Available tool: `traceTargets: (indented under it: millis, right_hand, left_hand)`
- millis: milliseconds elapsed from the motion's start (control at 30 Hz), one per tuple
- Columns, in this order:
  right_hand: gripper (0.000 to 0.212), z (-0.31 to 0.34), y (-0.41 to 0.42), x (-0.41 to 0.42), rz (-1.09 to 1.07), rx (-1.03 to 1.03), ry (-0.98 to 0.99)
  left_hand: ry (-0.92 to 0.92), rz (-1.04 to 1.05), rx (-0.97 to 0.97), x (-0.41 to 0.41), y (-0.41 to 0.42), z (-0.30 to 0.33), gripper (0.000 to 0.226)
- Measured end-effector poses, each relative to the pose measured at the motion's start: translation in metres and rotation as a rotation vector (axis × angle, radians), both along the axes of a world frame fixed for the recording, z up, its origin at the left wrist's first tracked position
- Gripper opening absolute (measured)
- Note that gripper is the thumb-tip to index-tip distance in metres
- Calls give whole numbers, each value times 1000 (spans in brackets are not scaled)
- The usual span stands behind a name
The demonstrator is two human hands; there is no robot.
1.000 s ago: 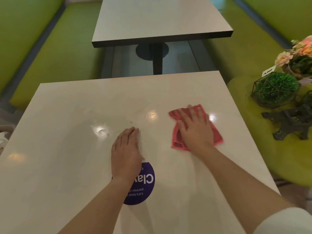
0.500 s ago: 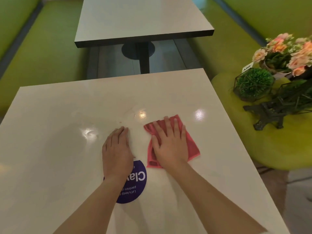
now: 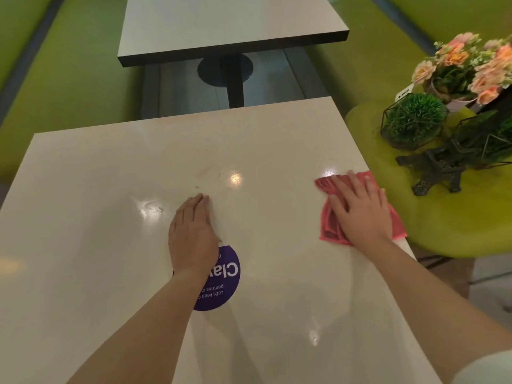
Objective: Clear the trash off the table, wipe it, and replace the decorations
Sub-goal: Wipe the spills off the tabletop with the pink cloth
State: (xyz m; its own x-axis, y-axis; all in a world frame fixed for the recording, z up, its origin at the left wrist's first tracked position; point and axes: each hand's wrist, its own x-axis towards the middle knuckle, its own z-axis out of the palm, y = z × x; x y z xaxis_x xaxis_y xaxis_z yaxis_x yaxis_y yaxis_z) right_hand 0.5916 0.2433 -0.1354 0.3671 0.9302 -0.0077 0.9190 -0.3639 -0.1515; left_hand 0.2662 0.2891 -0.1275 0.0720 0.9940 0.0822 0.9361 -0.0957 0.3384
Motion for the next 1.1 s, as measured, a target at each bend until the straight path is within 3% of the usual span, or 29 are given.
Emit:
traceTargets:
  millis: [200,433,600,867,1000,1100]
  right_hand:
    - [53,5,-2,-39,-100,-53,9]
    - [52,5,-21,-177,181,-6,101]
    - [52,5,-31,-149,383,-13,118]
    - [55,2,-79,-6,54,-11,4]
    - [59,0,-77,-34,-120,-1,11]
    - [60,3,-82,-89,-41,-25,7]
  left_hand:
    - [-4,-5,45,0,2,-5,46]
    - [97,-40,28,4,6,-5,41]
    - [152,-48,-26,6,4,4,43]
    - [130,-31,-112,0,-19,35,37]
    - [74,32,-60,-13,-82,31,29]
    - [67,124,-67,-18,-123,25,32]
